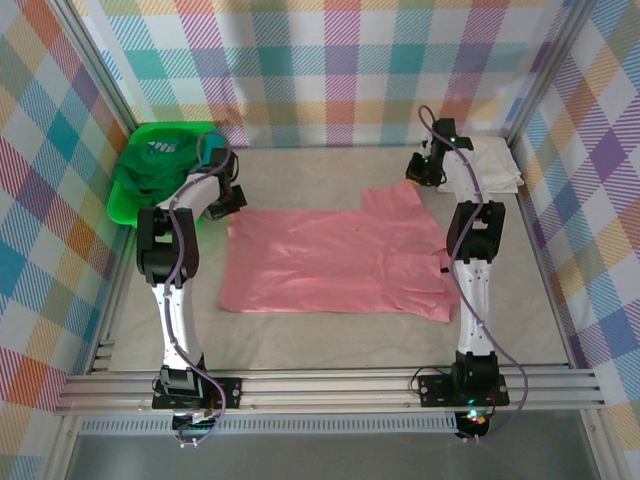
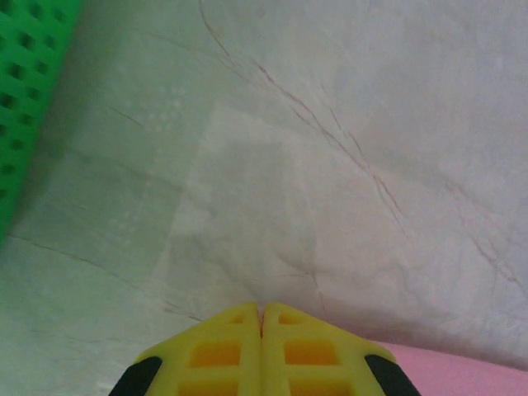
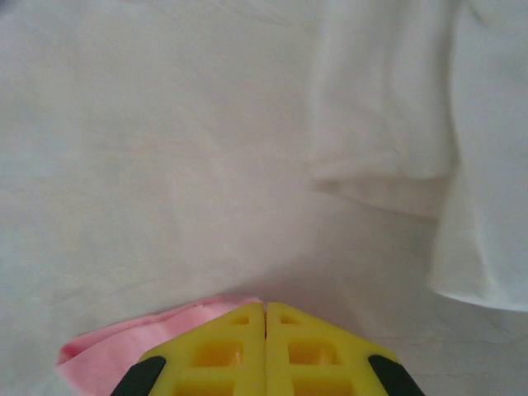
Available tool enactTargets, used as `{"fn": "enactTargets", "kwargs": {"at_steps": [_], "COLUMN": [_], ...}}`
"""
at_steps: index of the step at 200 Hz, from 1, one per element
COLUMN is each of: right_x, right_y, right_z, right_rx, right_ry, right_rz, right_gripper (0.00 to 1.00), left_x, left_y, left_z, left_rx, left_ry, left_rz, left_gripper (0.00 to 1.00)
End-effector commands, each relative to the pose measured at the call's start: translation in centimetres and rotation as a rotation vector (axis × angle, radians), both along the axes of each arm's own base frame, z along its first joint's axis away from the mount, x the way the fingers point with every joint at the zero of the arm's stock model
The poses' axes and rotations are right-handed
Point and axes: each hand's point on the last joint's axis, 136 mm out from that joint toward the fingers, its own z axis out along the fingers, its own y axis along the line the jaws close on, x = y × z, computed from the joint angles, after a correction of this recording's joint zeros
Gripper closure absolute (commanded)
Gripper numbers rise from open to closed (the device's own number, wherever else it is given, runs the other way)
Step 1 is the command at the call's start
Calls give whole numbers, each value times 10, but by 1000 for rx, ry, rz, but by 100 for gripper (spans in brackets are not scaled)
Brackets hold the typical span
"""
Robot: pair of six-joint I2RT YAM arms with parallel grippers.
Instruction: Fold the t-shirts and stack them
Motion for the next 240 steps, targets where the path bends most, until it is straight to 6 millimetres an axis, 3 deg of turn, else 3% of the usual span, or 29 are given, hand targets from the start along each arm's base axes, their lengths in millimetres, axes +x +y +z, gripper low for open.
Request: {"fn": "enactTargets", "kwargs": {"at_steps": [1, 24, 54, 94, 121, 141, 185, 240], "right_x": [24, 28, 20, -22, -53, -60, -81, -114], "right_y": [10, 14, 20, 13, 9, 4, -6, -32], "right_z": [91, 116, 133, 151, 134, 121, 115, 88], "right_rx": [26, 35, 54, 38, 27, 12, 8, -39], "right_ry": [-265, -348, -392, -470, -454, -430, -427, -351], "right_rz": [53, 86, 120, 89, 68, 63, 26, -94], "right_gripper": [100, 100, 100, 100, 100, 100, 100, 100], "left_x": [3, 5, 1, -21, -37, -42, -65, -99], "left_y": [8, 11, 13, 19, 20, 24, 20, 30], "left_z": [24, 27, 35, 40, 34, 38, 55, 27], "left_rx": [-9, -9, 12, 41, 47, 63, 60, 125], "left_ry": [-51, -52, -56, -72, -80, -102, -128, -63], "left_rz": [17, 5, -10, -9, -3, 4, 10, 36], "left_gripper": [100, 100, 100, 100, 100, 100, 100, 100]}}
